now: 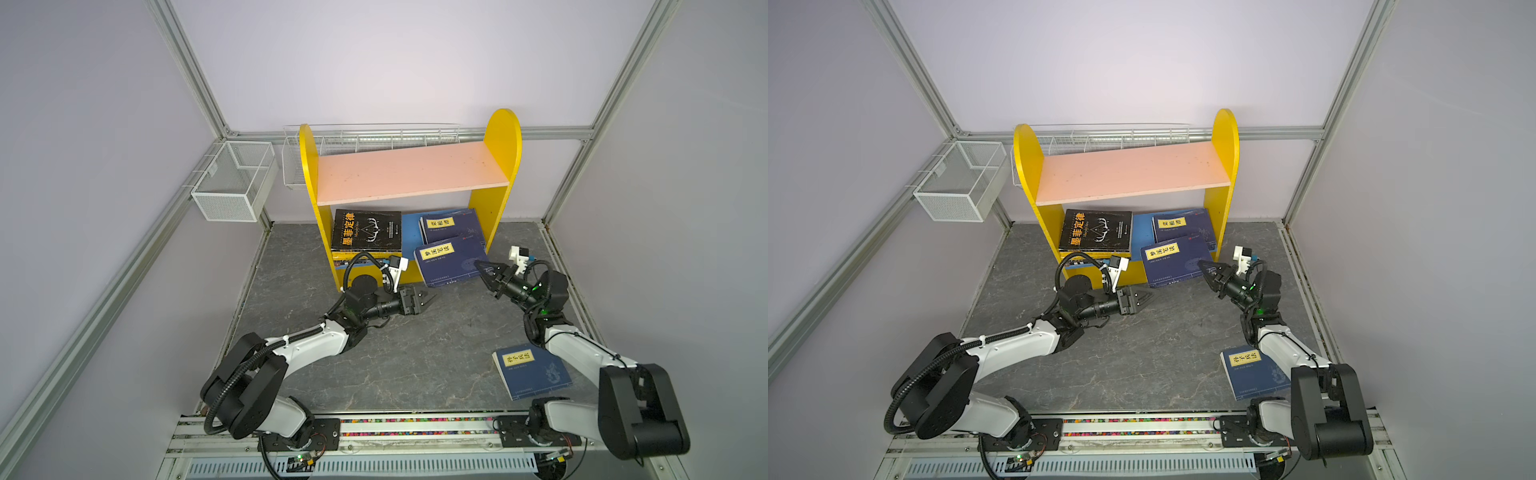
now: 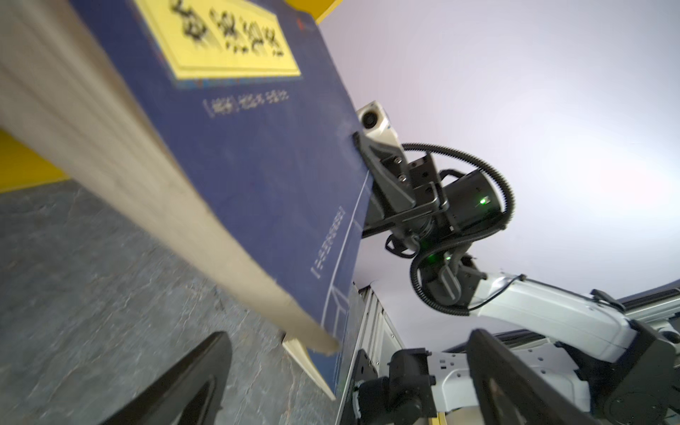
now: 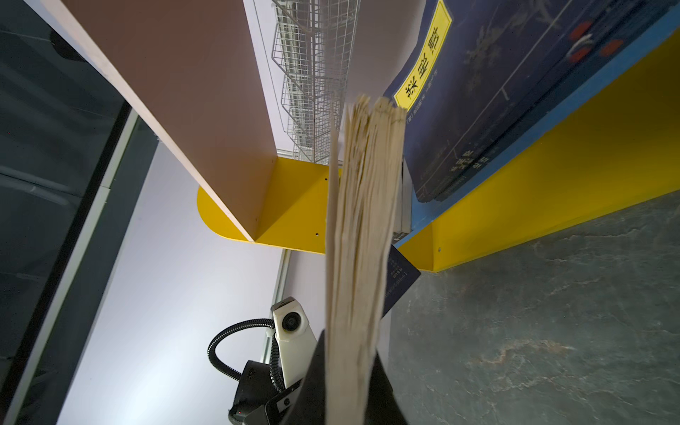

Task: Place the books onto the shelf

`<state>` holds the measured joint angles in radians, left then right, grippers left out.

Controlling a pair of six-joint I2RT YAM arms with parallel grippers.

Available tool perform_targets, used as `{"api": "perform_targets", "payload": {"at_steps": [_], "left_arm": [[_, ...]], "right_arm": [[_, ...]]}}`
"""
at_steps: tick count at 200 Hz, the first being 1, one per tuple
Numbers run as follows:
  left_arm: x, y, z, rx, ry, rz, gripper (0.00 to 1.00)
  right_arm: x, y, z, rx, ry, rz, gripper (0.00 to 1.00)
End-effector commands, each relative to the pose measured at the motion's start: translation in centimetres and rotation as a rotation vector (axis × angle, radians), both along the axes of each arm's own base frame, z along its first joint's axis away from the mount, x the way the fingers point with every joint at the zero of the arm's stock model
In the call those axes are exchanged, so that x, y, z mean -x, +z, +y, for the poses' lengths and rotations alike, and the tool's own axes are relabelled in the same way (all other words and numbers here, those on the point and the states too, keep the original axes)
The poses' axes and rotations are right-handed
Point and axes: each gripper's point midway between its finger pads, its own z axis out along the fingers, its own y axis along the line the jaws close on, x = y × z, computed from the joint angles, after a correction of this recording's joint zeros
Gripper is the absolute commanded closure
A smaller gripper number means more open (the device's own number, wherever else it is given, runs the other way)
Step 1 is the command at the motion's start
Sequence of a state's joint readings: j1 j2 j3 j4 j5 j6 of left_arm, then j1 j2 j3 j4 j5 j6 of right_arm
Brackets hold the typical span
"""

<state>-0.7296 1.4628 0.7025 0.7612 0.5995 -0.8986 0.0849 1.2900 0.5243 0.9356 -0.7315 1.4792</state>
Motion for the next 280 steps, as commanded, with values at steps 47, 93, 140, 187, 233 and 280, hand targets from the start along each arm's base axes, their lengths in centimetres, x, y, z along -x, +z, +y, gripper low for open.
{"api": "perform_targets", "payload": {"at_steps": [47, 93, 140, 187, 233, 280], "left_arm": [[-2.6, 4.4, -1.5, 0.294, -0.003, 0.02, 0.0], [-3.7, 5.0, -0.5, 0.293, 0.069, 0.012, 0.01], [-3.5, 6.4, -0.3, 0.26, 0.083, -0.027, 0.33], [-3.7, 6.1, 1.2, 0.213, 0.148, -0.042, 0.53], [-2.4, 6.9, 2.0, 0.109, 0.149, -0.102, 0.61], [-2.3, 6.2, 1.4, 0.072, 0.122, -0.084, 0.67]], "right_arm": [[2.9, 6.4, 0.5, -0.04, 0.069, -0.17, 0.9], [4.0, 4.7, 1.0, 0.098, 0.096, -0.146, 0.9], [5.0, 3.0, 2.0, 0.206, 0.129, -0.127, 0.91], [5.6, 2.8, 1.1, 0.421, 0.092, -0.141, 0.9], [4.7, 1.1, 0.6, 0.472, 0.06, -0.087, 0.9], [4.4, 1.7, 0.6, 0.468, 0.048, -0.107, 0.9]]}}
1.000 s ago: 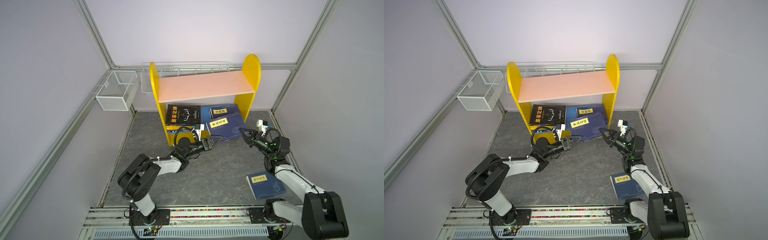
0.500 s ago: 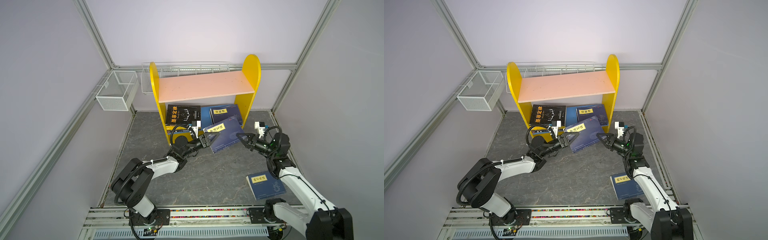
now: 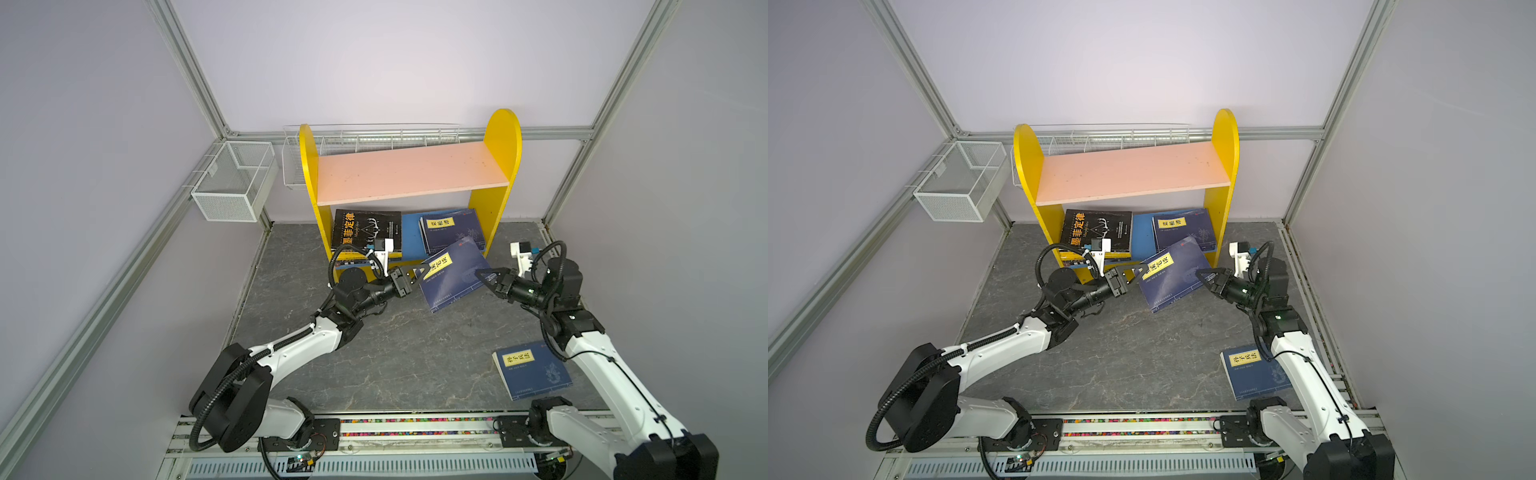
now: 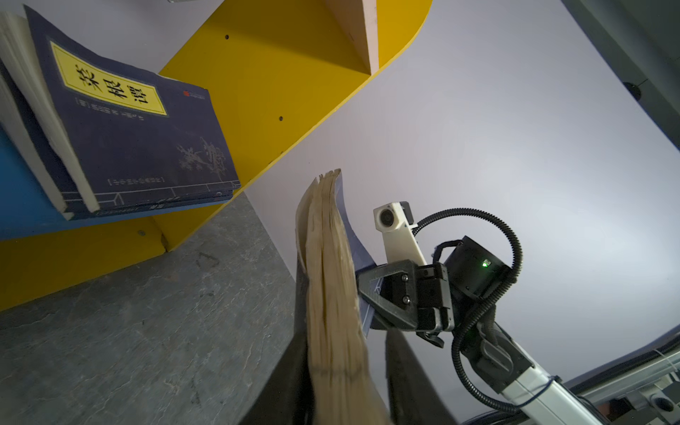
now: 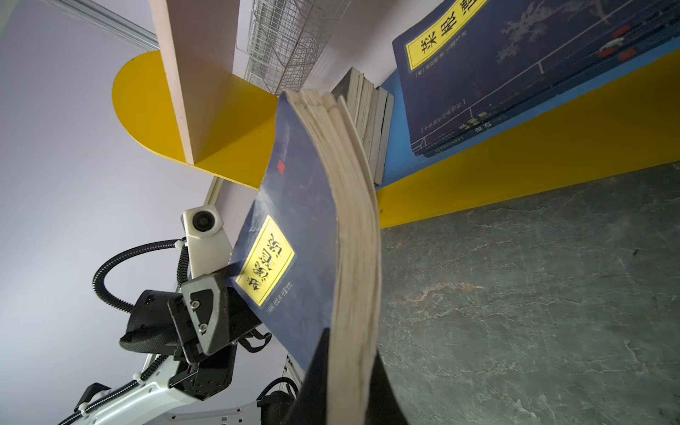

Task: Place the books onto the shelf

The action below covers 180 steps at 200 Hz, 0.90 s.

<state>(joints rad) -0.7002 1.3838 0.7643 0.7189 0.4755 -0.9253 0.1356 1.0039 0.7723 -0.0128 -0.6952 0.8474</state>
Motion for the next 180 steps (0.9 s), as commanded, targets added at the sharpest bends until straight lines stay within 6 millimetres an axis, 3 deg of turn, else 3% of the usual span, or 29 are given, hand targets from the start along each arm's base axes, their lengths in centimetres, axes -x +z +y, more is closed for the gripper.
{"api": "perform_targets", "payload": {"at_steps": [1, 29, 57, 90, 138, 165, 173, 180], "left_arm": [[0.2, 1.1, -0.5, -0.009, -0.028, -0.04, 0.67], [-0.3, 0.2, -0.2, -0.061, 0.015, -0.018, 0.74], [-1.6, -2.9, 0.5, -0.326, 0.15, 0.028, 1.0], [-3.1, -5.9, 2.4, -0.65, 0.344, 0.075, 1.0], [-4.5, -6.5, 6.1, -1.033, 0.616, 0.052, 1.0], [-4.4, -5.9, 7.6, -0.99, 0.709, 0.096, 1.0], [-4.1, -5.5, 6.9, -0.928, 0.666, 0.081, 1.0], [-3.6, -4.8, 5.8, -0.849, 0.609, 0.046, 0.92]], "right_arm": [[-0.3, 0.0, -0.2, 0.027, -0.015, -0.028, 0.9], [-0.2, -0.2, -0.3, 0.053, -0.016, -0.025, 0.9], [-0.2, -0.4, -0.5, 0.091, -0.02, -0.026, 0.9], [-0.1, -0.4, -0.3, 0.141, -0.018, -0.039, 0.9], [0.5, -0.4, 0.3, 0.238, -0.018, -0.072, 0.91], [-0.1, 0.1, 0.2, 0.219, -0.05, -0.087, 0.93], [-0.4, 0.2, 0.3, 0.199, -0.051, -0.089, 0.93], [-0.7, 0.5, 0.4, 0.171, -0.05, -0.094, 0.93]]}}
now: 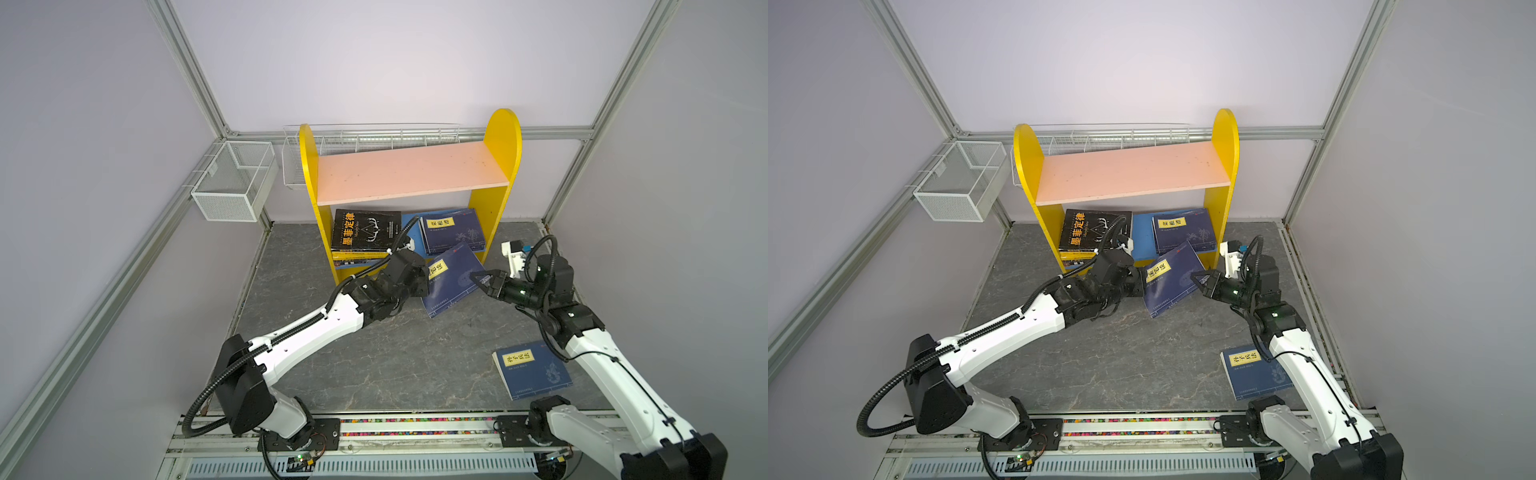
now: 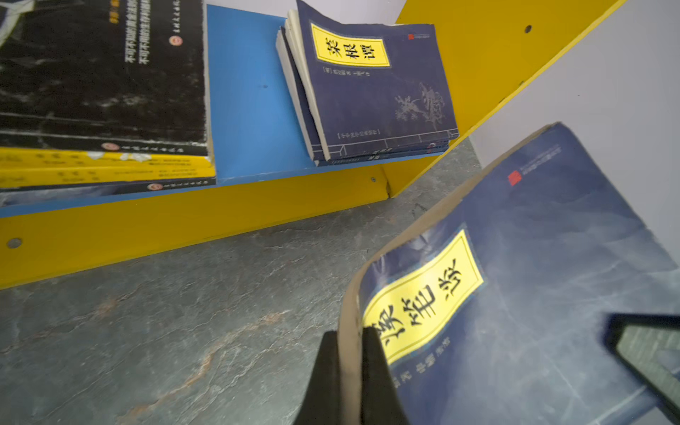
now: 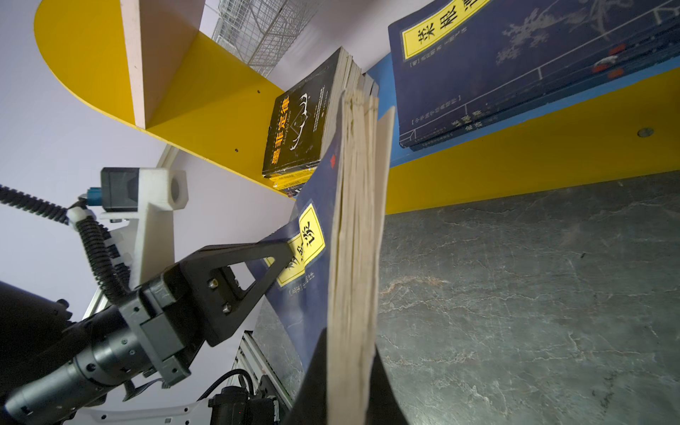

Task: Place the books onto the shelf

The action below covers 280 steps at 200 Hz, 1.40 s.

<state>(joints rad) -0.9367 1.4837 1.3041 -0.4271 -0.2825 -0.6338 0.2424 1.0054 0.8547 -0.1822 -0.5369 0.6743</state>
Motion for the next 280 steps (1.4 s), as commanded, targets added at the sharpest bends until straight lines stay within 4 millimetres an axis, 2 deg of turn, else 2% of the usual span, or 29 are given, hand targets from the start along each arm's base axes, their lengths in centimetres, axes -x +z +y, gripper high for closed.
{"api": "perform_targets", "payload": {"at_steps": [1, 13, 23, 28, 30, 46, 58, 89, 106, 109, 118, 151, 208, 211, 221, 280], "left_arm": [[-1.1, -0.1, 4.9, -0.072, 0.128, -0.078, 0.91], [-0.2, 1.6, 3.5, 0.079, 0.038, -0.138, 0.73], [0.5, 3.0, 3.4, 0.178, 0.012, -0.17, 0.57], [0.7, 3.6, 3.7, 0.21, 0.016, -0.179, 0.49], [0.7, 3.7, 3.9, 0.218, 0.02, -0.183, 0.46], [1.0, 4.7, 5.6, 0.234, 0.061, -0.213, 0.31], [1.2, 5.1, 7.1, 0.221, 0.105, -0.232, 0.25], [1.6, 4.4, 9.6, 0.18, 0.18, -0.234, 0.24], [1.8, 3.4, 10.0, 0.168, 0.189, -0.216, 0.24], [1.8, 3.2, 10.0, 0.166, 0.191, -0.212, 0.24], [1.8, 2.7, 10.1, 0.165, 0.198, -0.203, 0.24], [1.8, 1.3, 10.1, 0.15, 0.206, -0.176, 0.23], [1.7, -0.1, 9.0, 0.157, 0.177, -0.137, 0.23], [1.7, -0.1, 8.9, 0.159, 0.176, -0.136, 0.23], [1.7, -0.2, 8.8, 0.159, 0.171, -0.135, 0.23], [1.7, -0.7, 8.4, 0.147, 0.154, -0.121, 0.23]], "right_arm": [[-1.2, 0.8, -0.9, -0.012, -0.055, -0.044, 0.93], [-1.7, 1.6, -0.6, -0.075, -0.051, -0.061, 0.93], [-2.0, 2.4, -0.3, -0.121, -0.044, -0.079, 0.93], [-2.2, 2.8, -0.2, -0.139, -0.04, -0.086, 0.93], [-2.6, 3.0, -0.8, -0.145, -0.06, -0.091, 0.93], [-3.4, 4.3, -1.3, -0.188, -0.074, -0.117, 0.93], [-3.8, 5.1, -1.5, -0.213, -0.074, -0.133, 0.93], [-4.9, 6.6, -1.6, -0.248, -0.07, -0.16, 0.93], [-5.7, 6.6, -1.6, -0.264, -0.081, -0.163, 0.93], [-5.9, 7.8, -1.6, -0.273, -0.081, -0.19, 0.93], [-6.5, 8.4, -1.6, -0.289, -0.088, -0.204, 0.93], [-9.2, 8.9, -1.7, -0.283, -0.142, -0.227, 0.93], [-14.8, 7.0, -0.6, -0.246, -0.232, -0.212, 0.92], [-14.7, 7.0, 0.4, -0.249, -0.213, -0.209, 0.92], [-15.4, 6.6, 0.9, -0.249, -0.224, -0.208, 0.92], [-18.2, 4.3, 0.3, -0.116, -0.356, -0.177, 0.91]]}}
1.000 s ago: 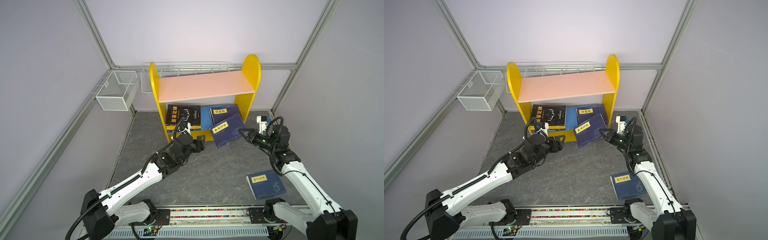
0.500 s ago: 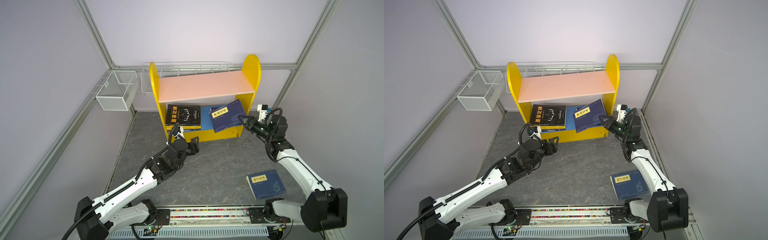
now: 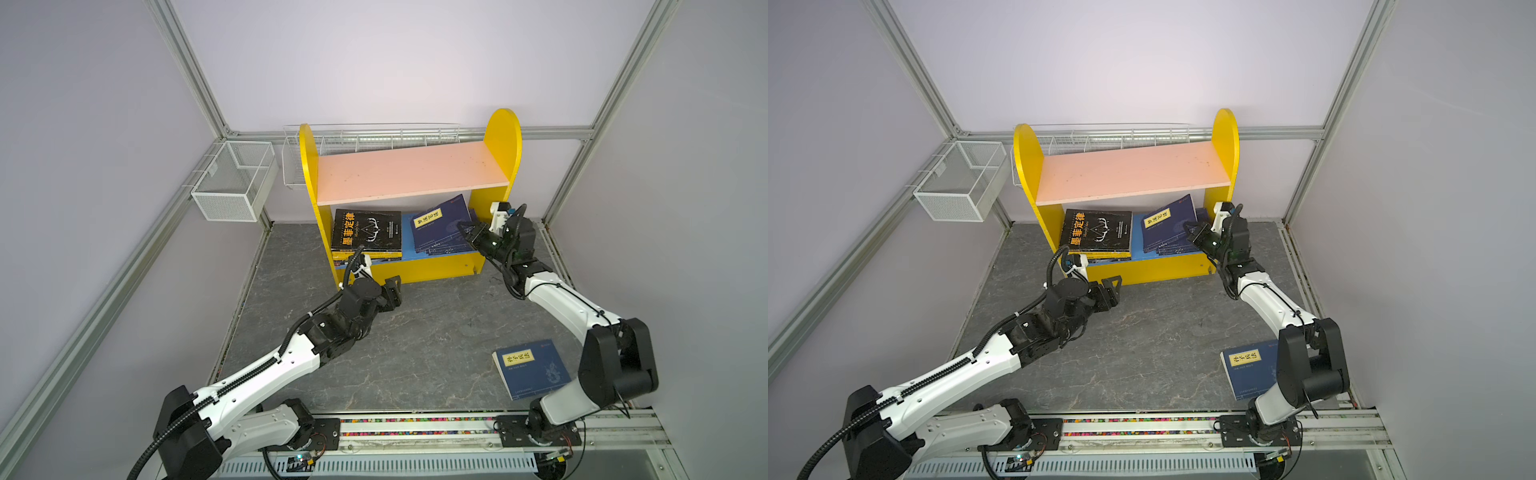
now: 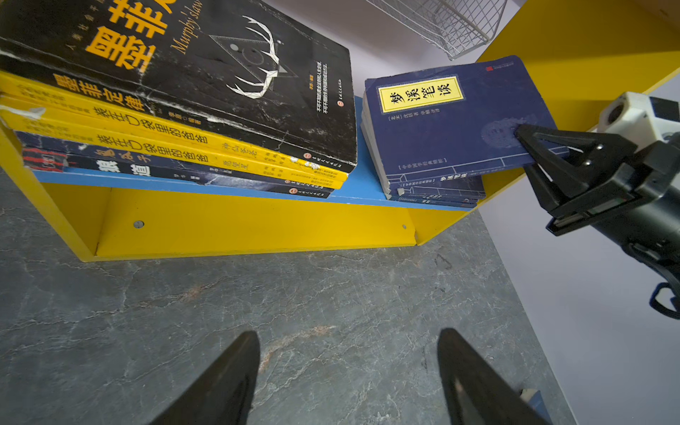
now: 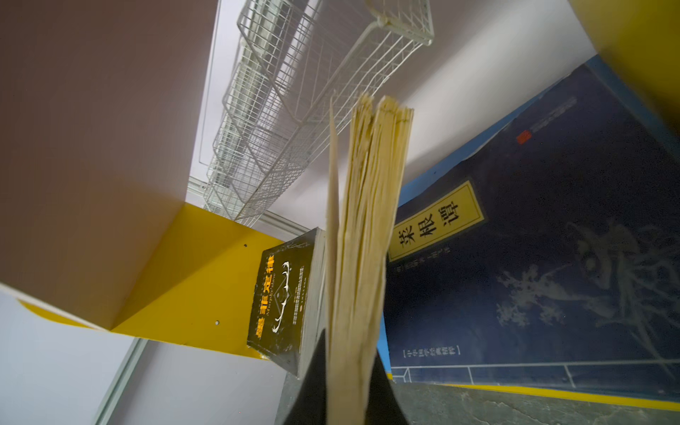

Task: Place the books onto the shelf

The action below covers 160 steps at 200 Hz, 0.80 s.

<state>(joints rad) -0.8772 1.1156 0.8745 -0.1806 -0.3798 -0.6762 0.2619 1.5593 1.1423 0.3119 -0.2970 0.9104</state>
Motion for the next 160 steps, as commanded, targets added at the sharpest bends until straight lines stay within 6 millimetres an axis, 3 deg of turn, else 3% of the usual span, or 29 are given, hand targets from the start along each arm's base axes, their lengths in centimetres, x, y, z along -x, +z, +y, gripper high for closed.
{"api": "perform_targets", "payload": {"at_steps": [1, 28, 49, 72, 121, 160], "left_arm": [[0.0, -0.7, -0.3, -0.003, -0.009, 0.011, 0.23], [0.0, -1.0, -0.6, -0.003, -0.019, 0.02, 0.23], [-0.1, -1.0, -1.0, 0.006, -0.033, 0.02, 0.23], [-0.1, -0.8, -1.7, 0.021, -0.057, 0.021, 0.23], [-0.4, -0.2, -2.7, 0.041, -0.078, 0.021, 0.23], [-0.8, -0.1, -3.6, 0.046, -0.09, 0.029, 0.23]], "right_arm": [[-1.3, 2.5, -1.2, 0.049, -0.097, -0.081, 0.91], [-1.9, 1.0, -2.3, 0.111, -0.163, -0.032, 0.84], [-2.4, -0.4, -3.0, 0.153, -0.205, 0.029, 0.54], [-2.6, -1.7, -3.8, 0.164, -0.25, 0.086, 0.36], [-1.9, -3.2, -5.8, 0.224, -0.333, 0.154, 0.3], [-0.5, -3.1, -5.1, 0.242, -0.252, 0.156, 0.3]]}}
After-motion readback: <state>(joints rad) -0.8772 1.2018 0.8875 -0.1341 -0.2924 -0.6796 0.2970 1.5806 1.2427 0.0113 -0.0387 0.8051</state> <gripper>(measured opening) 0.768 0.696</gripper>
